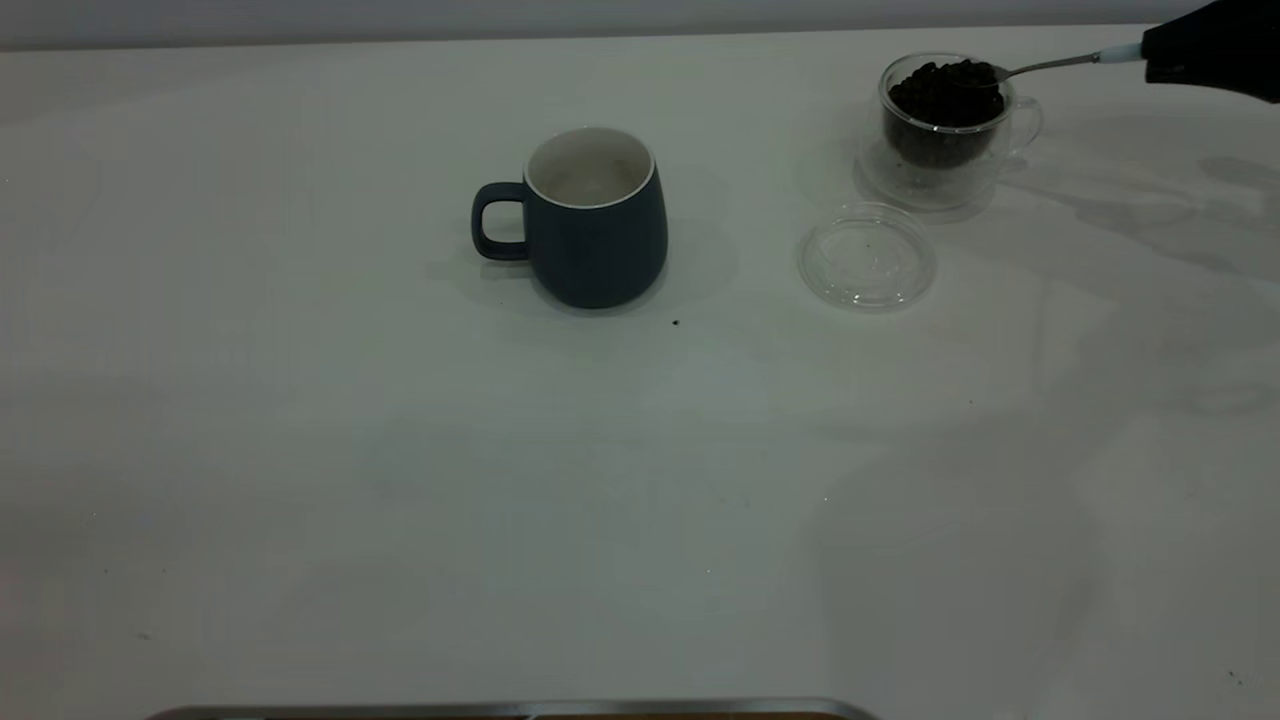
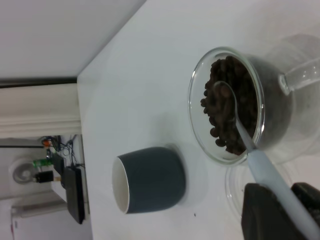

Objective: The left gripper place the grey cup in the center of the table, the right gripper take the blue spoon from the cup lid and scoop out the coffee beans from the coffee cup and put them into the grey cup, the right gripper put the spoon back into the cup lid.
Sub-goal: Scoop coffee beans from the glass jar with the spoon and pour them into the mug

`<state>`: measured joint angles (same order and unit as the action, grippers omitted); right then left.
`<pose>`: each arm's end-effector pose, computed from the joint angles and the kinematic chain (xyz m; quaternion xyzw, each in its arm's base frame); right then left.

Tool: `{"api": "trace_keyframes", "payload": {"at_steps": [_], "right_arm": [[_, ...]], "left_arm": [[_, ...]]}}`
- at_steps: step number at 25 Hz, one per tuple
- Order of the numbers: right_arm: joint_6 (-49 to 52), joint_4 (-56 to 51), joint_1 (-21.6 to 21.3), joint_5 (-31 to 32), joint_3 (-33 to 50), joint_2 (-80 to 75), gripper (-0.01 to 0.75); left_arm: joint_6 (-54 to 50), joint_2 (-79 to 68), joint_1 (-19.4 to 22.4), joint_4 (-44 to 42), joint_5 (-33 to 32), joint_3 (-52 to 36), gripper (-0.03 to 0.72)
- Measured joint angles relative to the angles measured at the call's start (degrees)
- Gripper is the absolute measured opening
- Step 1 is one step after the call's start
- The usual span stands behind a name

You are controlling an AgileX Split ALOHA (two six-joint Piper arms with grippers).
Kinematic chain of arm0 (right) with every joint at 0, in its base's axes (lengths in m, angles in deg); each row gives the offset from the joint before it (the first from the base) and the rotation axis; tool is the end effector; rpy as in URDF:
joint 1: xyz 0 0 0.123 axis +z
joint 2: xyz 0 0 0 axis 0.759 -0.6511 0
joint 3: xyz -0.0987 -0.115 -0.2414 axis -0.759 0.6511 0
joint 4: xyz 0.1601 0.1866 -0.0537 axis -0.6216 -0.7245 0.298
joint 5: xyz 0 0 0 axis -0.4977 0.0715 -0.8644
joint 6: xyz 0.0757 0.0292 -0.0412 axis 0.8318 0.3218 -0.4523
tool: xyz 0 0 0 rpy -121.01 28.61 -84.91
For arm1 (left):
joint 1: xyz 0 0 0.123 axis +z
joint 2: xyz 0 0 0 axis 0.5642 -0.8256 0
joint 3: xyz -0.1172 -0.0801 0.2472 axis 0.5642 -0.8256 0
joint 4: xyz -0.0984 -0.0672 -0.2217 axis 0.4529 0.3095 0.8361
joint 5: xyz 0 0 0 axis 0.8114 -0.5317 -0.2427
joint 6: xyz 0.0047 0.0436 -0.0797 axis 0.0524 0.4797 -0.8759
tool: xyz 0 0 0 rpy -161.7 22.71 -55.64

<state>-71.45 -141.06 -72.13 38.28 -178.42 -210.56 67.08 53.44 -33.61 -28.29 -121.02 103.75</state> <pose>0.4386 -0.0963 0.0366 0.1541 0.8376 0.4966 0.1674 -0.0096 0.0029 0.2673 -0.0070 0.8709 0.0208 0.4910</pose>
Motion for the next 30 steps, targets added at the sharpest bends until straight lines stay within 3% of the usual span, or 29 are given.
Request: {"api": "trace_keyframes", "payload": {"at_steps": [30], "right_arm": [[2.1, -0.9, 0.5, 0.2, 0.2, 3.5, 0.103]], "left_arm": [[0.0, 0.0, 0.0, 0.0, 0.0, 0.0, 0.590]]}}
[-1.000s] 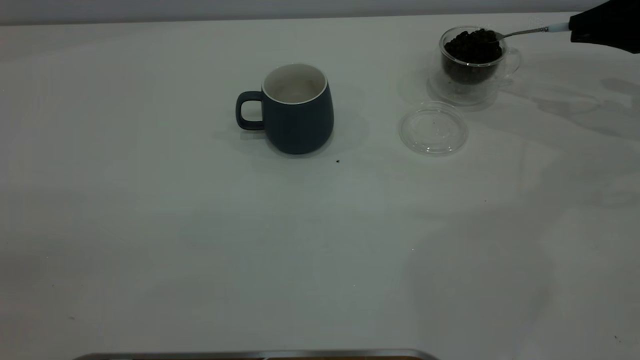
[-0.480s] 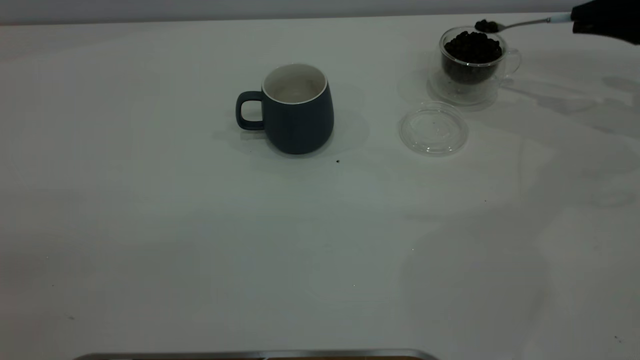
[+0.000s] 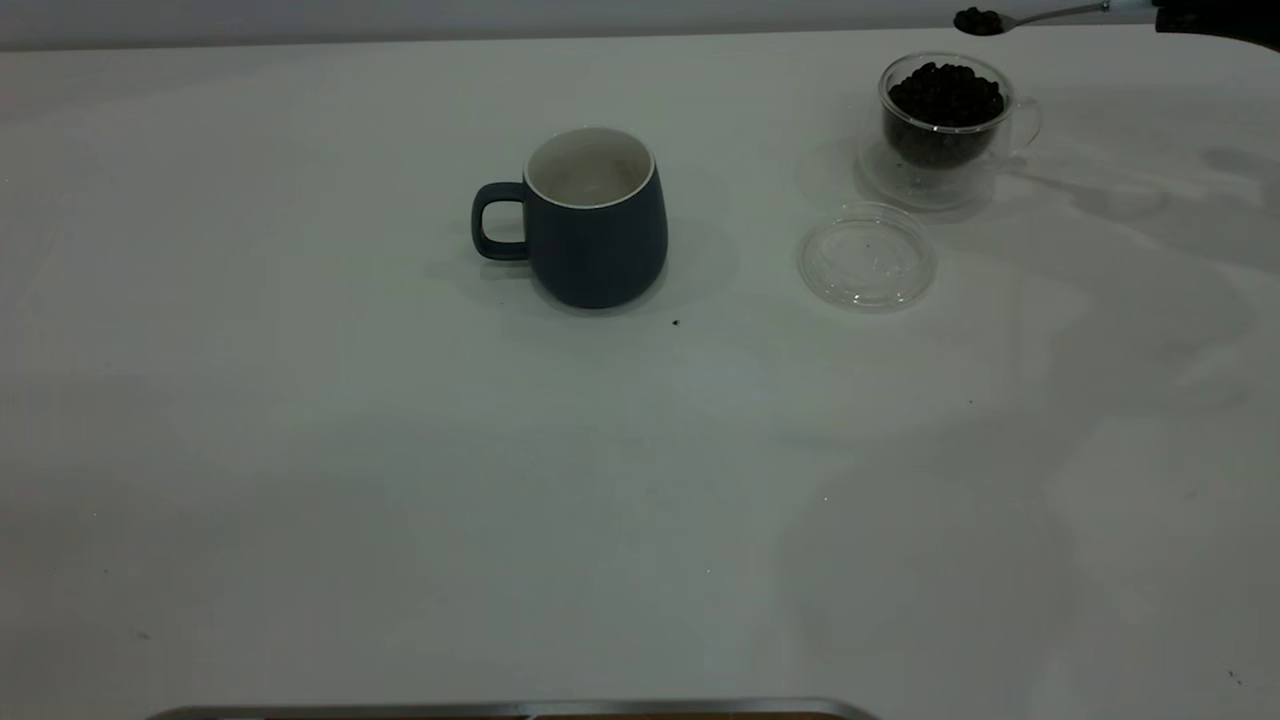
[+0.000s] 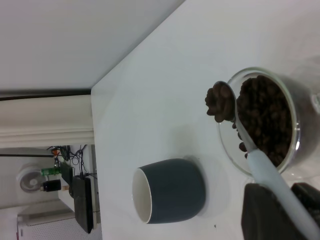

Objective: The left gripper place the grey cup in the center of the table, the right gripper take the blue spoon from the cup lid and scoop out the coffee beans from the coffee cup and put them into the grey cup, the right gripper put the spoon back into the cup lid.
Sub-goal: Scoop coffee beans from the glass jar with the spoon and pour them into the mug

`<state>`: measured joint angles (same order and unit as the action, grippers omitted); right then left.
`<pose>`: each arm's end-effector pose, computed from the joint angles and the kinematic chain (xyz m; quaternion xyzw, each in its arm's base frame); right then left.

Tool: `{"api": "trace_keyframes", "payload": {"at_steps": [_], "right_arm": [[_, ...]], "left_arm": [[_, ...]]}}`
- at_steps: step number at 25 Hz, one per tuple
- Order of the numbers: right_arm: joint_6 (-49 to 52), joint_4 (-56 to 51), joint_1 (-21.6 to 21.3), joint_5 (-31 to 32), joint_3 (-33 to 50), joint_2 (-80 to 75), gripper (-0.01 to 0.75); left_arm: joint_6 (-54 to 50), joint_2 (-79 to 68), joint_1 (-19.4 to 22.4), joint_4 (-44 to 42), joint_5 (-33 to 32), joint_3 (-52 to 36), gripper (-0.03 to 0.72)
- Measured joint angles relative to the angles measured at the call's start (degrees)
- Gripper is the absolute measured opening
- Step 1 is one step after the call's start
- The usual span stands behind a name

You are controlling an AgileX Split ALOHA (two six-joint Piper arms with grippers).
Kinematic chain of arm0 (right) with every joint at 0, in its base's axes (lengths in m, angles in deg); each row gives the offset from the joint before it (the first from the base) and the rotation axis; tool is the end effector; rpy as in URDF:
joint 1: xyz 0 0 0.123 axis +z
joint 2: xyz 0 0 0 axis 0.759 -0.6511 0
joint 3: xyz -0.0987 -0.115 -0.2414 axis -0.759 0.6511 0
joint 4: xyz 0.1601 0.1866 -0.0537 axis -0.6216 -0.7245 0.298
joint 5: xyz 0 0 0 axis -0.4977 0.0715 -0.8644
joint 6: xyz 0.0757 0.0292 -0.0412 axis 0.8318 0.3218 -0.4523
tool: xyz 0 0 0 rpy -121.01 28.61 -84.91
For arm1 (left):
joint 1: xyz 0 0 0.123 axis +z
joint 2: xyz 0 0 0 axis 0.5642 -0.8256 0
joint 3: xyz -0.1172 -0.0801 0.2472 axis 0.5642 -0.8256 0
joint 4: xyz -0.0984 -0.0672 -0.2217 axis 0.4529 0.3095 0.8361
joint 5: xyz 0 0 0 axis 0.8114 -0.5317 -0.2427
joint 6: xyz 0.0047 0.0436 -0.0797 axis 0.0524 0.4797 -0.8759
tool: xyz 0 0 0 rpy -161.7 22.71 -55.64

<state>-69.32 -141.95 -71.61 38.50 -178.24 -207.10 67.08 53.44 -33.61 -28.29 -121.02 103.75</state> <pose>0.4437 -0.0936 0.0639 0.1545 0.8321 0.5003 0.1826 -0.0096 0.0029 0.2673 -0.0070 0.8709 0.0208 0.4910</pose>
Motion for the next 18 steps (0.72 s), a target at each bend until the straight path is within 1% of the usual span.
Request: {"api": "trace_keyframes", "payload": {"at_steps": [6, 12, 18], "right_arm": [[0.2, 0.0, 0.6, 0.0, 0.1, 0.1, 0.103], [-3.1, -2.5, 0.6, -0.1, 6.6, 2.7, 0.103], [-4.6, -3.3, 1.6, -0.1, 10.4, 5.3, 0.103]], "left_arm": [[0.0, 0.0, 0.0, 0.0, 0.0, 0.0, 0.590], [0.0, 0.0, 0.0, 0.0, 0.0, 0.0, 0.590], [0.0, 0.0, 0.0, 0.0, 0.0, 0.0, 0.590]]}}
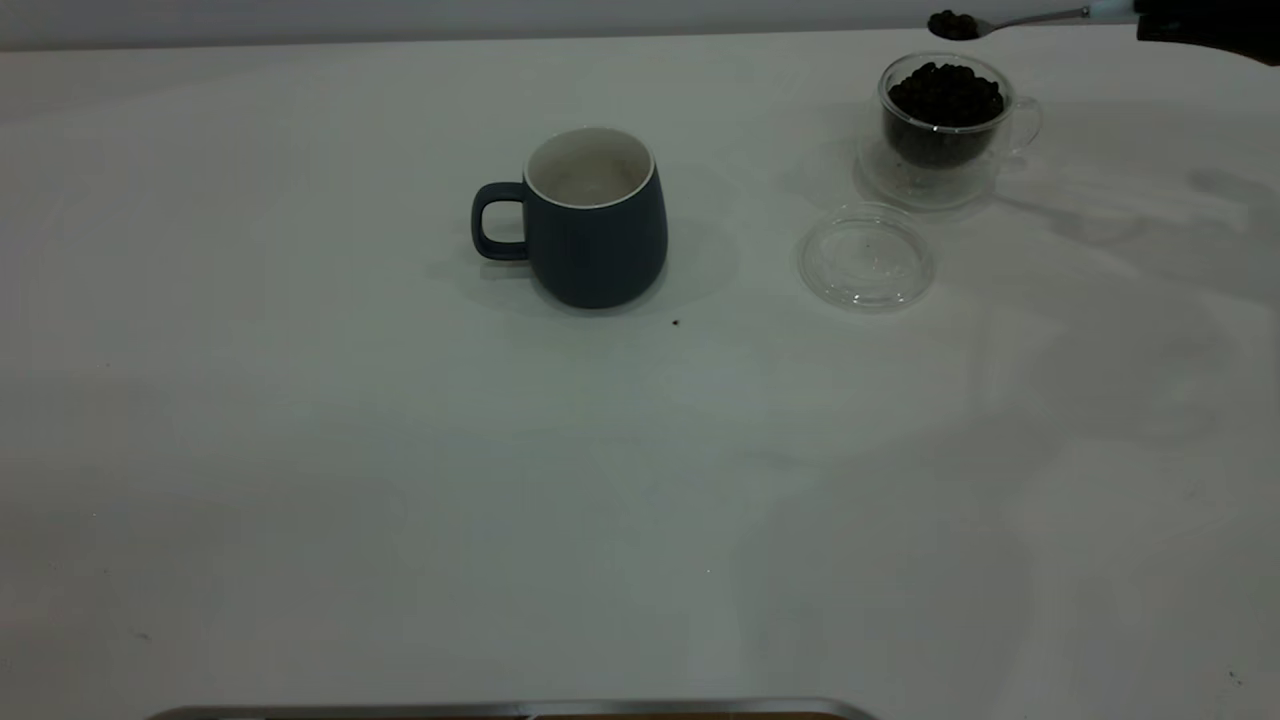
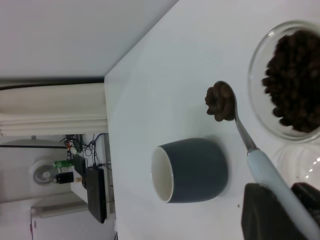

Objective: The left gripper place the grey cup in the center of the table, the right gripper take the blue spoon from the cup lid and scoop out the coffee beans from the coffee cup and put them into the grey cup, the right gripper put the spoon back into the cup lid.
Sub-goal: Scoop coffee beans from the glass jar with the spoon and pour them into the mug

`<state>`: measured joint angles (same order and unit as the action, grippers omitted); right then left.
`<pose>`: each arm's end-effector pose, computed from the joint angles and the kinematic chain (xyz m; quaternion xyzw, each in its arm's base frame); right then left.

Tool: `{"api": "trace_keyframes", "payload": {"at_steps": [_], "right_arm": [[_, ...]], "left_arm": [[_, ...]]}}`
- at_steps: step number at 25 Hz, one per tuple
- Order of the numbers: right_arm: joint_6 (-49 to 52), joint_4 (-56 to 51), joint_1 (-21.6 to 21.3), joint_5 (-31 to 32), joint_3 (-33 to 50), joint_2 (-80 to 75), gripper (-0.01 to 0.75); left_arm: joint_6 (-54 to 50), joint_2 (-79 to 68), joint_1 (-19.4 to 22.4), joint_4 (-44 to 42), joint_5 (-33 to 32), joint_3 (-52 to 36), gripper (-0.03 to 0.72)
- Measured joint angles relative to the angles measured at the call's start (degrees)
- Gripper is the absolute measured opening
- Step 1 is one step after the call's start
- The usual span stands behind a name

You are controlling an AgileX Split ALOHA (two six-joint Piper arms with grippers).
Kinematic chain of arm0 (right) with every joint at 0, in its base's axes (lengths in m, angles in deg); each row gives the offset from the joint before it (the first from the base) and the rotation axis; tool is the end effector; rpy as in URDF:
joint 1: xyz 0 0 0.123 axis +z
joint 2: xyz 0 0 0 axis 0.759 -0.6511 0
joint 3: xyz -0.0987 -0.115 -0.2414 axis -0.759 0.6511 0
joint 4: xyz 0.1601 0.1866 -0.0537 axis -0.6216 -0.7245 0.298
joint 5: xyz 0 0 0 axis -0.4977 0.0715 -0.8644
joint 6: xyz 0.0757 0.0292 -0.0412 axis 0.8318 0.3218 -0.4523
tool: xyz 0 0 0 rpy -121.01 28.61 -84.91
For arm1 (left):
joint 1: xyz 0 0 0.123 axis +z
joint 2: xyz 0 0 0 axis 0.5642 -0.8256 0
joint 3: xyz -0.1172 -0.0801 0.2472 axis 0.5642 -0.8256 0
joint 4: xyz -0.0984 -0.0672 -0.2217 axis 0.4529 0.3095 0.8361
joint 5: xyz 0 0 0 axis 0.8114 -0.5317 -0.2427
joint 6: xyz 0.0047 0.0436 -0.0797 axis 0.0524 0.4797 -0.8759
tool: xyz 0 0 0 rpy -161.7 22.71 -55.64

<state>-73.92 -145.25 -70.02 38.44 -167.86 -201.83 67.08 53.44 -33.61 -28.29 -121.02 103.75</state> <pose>0.4186 -0.0699 0.0715 0.1515 0.8261 0.5143 0.1733 -0.0096 0.0029 0.2673 -0.0070 0.8709 0.0208 0.4910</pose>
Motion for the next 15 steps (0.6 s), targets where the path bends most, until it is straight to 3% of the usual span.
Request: {"api": "trace_keyframes", "payload": {"at_steps": [6, 15], "right_arm": [[-0.1, 0.1, 3.0, 0.0, 0.3, 2.0, 0.103], [-0.1, -0.5, 11.9, 0.0, 0.3, 2.7, 0.103]], "left_arm": [[0.0, 0.0, 0.0, 0.0, 0.0, 0.0, 0.590], [0.0, 0.0, 0.0, 0.0, 0.0, 0.0, 0.590]]}}
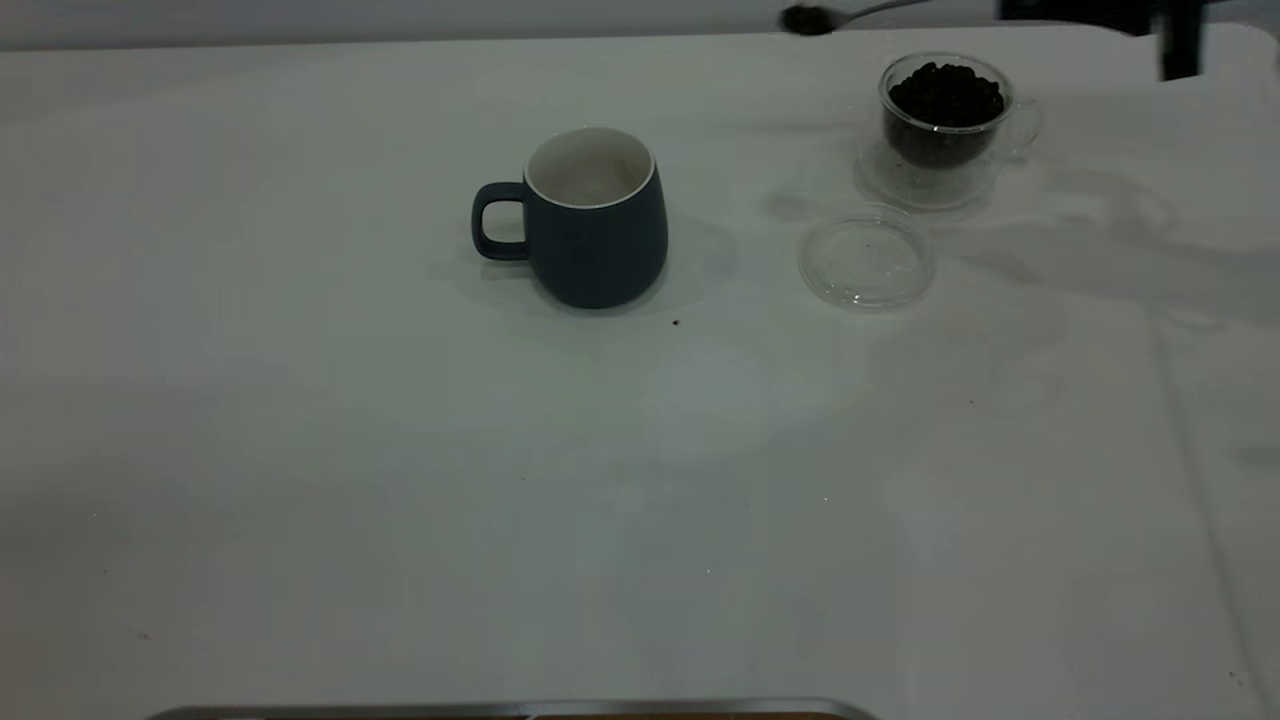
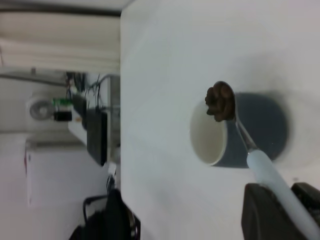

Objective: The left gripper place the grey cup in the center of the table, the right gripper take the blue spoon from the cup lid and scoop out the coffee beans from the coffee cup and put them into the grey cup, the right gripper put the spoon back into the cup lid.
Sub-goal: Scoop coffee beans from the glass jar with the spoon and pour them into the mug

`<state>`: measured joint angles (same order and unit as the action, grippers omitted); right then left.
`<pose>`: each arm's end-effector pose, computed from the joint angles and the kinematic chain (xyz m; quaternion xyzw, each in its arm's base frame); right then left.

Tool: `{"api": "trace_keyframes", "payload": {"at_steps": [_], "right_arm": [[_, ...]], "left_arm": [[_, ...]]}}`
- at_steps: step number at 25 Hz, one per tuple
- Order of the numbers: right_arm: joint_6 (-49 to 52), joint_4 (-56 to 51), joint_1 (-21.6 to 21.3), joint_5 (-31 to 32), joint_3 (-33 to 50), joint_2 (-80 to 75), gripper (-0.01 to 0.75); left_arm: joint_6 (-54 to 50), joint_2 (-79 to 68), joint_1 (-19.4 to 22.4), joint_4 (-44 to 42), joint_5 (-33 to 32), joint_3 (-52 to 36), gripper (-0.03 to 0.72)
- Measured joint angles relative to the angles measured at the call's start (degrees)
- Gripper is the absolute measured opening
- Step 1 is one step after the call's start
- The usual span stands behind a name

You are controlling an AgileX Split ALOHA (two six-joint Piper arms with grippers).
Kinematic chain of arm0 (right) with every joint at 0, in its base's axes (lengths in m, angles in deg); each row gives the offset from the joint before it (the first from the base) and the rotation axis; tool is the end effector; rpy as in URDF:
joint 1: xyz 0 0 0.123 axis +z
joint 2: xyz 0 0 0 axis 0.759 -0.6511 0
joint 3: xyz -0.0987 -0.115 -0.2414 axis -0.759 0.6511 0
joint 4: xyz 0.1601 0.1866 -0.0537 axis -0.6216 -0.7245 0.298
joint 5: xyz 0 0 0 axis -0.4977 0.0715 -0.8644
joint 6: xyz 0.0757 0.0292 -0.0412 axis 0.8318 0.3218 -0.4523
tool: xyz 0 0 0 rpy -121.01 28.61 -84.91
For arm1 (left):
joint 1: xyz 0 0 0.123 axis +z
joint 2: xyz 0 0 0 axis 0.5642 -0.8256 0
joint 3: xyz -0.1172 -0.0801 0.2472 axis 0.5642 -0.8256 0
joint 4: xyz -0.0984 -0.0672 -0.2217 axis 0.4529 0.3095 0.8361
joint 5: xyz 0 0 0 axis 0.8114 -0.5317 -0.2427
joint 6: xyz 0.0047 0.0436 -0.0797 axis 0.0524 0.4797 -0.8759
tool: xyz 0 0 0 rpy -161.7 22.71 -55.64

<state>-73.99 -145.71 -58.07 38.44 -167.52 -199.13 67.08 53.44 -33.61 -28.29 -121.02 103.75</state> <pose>0.4252 0.0182 0.0905 0.0557 0.8349 0.5298 0.1382 -0.0096 0.0029 0.2673 -0.0070 0.8709 0.0208 0.4910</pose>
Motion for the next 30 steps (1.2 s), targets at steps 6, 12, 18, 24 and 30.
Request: {"api": "trace_keyframes", "payload": {"at_steps": [6, 12, 18, 24, 30], "right_arm": [[-0.1, -2.2, 6.3, 0.0, 0.0, -0.4, 0.103], [-1.0, -3.5, 11.0, 0.0, 0.0, -2.5, 0.103], [-3.4, -5.9, 13.4, -1.8, 0.0, -5.9, 0.103], [-9.9, -6.9, 14.5, -7.9, 0.0, -6.8, 0.103], [-23.5, -7.9, 16.0, -12.7, 0.0, -6.6, 0.103]], "left_arm": [[0.0, 0.0, 0.0, 0.0, 0.0, 0.0, 0.590], [0.0, 0.0, 0.0, 0.0, 0.0, 0.0, 0.590], [0.0, 0.0, 0.0, 0.0, 0.0, 0.0, 0.590], [0.0, 0.0, 0.0, 0.0, 0.0, 0.0, 0.590], [0.0, 0.0, 0.0, 0.0, 0.0, 0.0, 0.590]]}}
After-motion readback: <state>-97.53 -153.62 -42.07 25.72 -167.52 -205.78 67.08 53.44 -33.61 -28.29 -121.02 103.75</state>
